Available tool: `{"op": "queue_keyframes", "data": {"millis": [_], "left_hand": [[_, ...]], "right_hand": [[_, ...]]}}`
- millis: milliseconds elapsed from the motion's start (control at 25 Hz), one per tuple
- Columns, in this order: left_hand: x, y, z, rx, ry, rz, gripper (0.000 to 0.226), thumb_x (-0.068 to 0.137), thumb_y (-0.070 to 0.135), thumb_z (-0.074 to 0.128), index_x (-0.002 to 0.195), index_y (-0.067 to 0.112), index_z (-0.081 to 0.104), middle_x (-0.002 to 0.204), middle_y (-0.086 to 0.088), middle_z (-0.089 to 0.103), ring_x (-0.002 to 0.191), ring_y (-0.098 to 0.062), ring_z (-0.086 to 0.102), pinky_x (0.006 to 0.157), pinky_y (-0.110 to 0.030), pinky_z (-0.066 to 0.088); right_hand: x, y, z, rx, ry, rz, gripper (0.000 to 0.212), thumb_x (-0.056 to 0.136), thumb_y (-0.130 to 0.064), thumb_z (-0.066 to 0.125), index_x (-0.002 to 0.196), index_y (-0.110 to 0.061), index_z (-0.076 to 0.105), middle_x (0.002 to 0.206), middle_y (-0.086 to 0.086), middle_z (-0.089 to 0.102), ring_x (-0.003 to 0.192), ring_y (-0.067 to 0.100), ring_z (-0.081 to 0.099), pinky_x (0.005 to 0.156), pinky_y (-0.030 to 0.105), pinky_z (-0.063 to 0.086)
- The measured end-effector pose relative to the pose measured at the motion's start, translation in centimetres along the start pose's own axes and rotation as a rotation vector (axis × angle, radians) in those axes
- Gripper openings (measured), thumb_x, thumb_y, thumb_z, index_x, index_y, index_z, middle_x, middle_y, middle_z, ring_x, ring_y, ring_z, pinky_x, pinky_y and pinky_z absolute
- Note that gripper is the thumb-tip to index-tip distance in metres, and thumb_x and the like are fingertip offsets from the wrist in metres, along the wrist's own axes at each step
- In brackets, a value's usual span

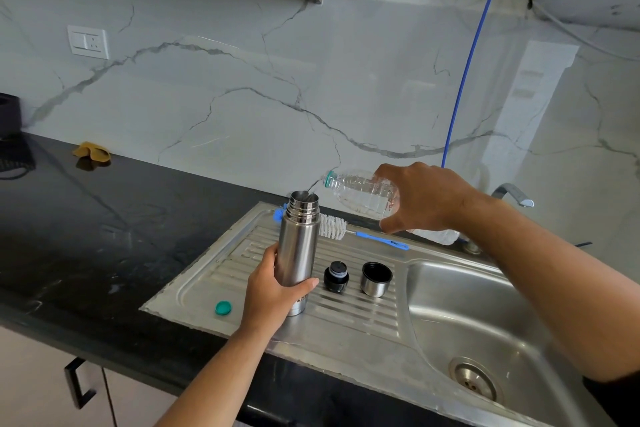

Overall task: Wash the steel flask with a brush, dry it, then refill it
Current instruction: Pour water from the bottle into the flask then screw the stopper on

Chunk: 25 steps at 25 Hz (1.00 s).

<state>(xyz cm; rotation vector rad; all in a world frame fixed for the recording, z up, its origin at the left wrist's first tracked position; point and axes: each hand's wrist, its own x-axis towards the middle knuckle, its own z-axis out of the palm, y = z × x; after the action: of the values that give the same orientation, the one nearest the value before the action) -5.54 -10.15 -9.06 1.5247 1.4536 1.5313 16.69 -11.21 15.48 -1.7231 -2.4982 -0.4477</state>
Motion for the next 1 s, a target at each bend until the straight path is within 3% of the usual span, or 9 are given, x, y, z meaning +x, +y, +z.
{"op": "queue_keyframes", "data": {"millis": [520,1000], "left_hand": [[0.0,0.0,-0.1,0.025,0.0,-0.005,0.08,0.065,0.033,0.096,0.126,0.04,0.045,0.108,0.018,0.062,0.096,-0.001,0.064,0.082,-0.023,0.054],[-0.1,0.1,-0.1,0.024,-0.006,-0.004,0.079,0.066,0.032,0.096,0.126,0.041,0.044,0.107,0.019,0.062,0.096,0.0,0.064,0.079,-0.02,0.051]], "right_hand": [[0.2,0.0,-0.6,-0.023,0.008,-0.035,0.085,0.071,-0.057,0.078,0.144,-0.034,0.042,0.091,-0.007,0.064,0.086,0.021,0.062,0.079,0.039,0.057],[0.3,0.3,-1.2,-0.063,0.015,-0.036,0.084,0.071,-0.058,0.078,0.143,-0.035,0.042,0.102,-0.003,0.069,0.091,0.021,0.061,0.074,0.035,0.05]]}}
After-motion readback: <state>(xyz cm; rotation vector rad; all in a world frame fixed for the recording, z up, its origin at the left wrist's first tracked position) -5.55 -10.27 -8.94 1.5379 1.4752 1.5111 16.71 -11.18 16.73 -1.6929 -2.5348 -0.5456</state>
